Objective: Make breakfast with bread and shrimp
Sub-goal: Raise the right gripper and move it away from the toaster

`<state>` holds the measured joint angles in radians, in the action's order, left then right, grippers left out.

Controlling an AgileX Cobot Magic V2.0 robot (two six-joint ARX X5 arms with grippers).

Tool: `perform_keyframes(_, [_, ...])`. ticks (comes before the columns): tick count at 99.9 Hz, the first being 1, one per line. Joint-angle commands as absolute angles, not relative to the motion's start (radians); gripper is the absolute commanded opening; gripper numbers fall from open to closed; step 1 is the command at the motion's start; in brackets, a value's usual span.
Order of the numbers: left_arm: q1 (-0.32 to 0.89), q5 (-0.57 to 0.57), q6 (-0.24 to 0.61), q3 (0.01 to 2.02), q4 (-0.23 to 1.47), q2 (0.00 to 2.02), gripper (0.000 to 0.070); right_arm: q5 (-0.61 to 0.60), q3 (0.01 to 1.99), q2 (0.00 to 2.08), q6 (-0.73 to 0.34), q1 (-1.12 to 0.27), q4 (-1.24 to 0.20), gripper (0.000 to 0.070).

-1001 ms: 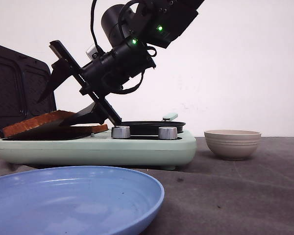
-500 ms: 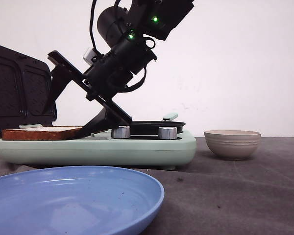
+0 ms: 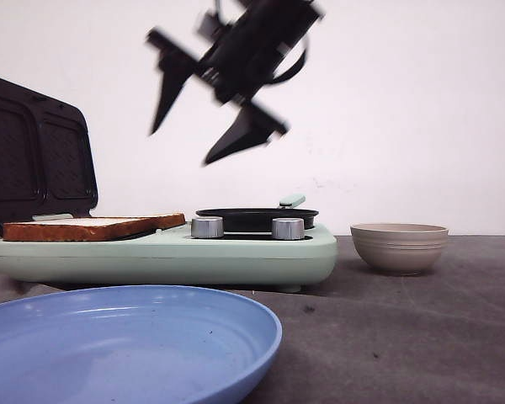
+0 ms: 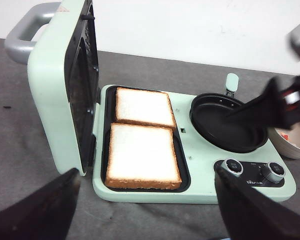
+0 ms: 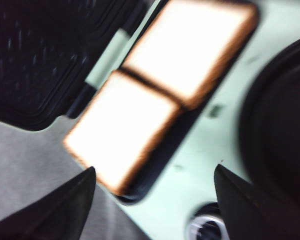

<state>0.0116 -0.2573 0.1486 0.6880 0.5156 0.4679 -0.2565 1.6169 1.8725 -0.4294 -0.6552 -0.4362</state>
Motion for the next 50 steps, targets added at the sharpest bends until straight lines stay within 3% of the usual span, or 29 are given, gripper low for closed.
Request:
perform_keyframes(1, [0.015, -0.251, 0.151, 0.692, 0.501, 0.469, 0.0472, -0.223, 1.641, 1.85, -0.333, -0.65, -0.467, 0.0468])
perform_keyframes(20, [0.014, -0.249, 0.151, 0.692, 0.5, 0.469, 0.0472, -0.174, 1.64, 1.735, -0.223, -0.611, -0.546, 0.0466])
perform_keyframes(32, [0.014, -0.232, 0.151, 0.692, 0.5, 0.469, 0.0472, -0.146, 1.637, 1.676, -0.152, -0.591, -0.61, 0.0422])
perform_keyframes(50, [0.014, -0.233, 0.15, 0.692, 0.5, 0.469, 0.0472, -0.13, 1.555, 1.584, -0.135, -0.556, -0.627, 0.0416])
